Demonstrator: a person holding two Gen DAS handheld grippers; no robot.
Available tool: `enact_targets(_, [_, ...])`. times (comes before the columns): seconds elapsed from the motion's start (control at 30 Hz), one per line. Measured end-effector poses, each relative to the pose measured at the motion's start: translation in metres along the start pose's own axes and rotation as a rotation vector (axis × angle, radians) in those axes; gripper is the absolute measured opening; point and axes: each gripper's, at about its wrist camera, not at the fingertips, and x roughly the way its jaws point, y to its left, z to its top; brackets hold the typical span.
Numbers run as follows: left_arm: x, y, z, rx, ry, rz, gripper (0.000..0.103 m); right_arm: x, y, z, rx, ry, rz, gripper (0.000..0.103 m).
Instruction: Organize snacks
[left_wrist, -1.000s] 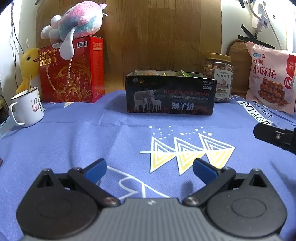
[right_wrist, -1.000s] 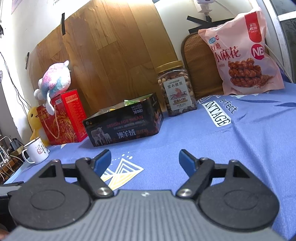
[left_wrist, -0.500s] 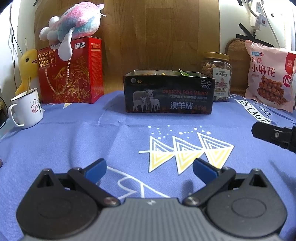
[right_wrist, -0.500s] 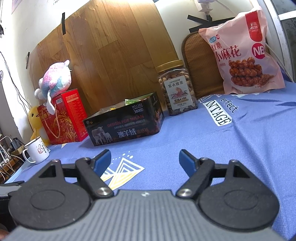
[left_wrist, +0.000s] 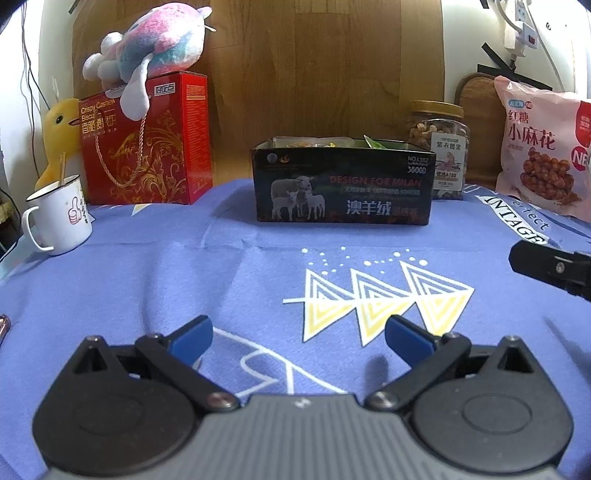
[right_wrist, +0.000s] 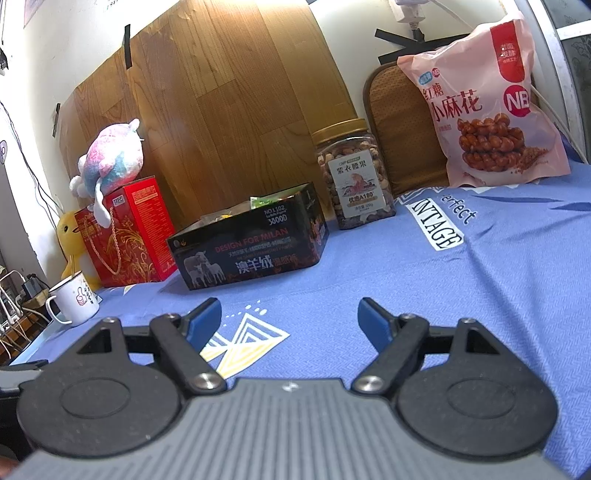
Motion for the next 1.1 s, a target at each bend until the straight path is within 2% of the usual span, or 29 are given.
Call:
enact_targets(0.9, [-0.002, 0.004, 0.001, -0.007, -0.005, 0.048, 0.103, 0.0, 0.0, 0.0, 0.003, -0.001, -0.001, 0.083])
enact_targets(1.1, [-0.011, 0.007, 0.001, 0.006, -0.029, 0.128, 0.103, -0.001, 0.0, 0.0, 0.003, -0.001, -0.002, 0.084])
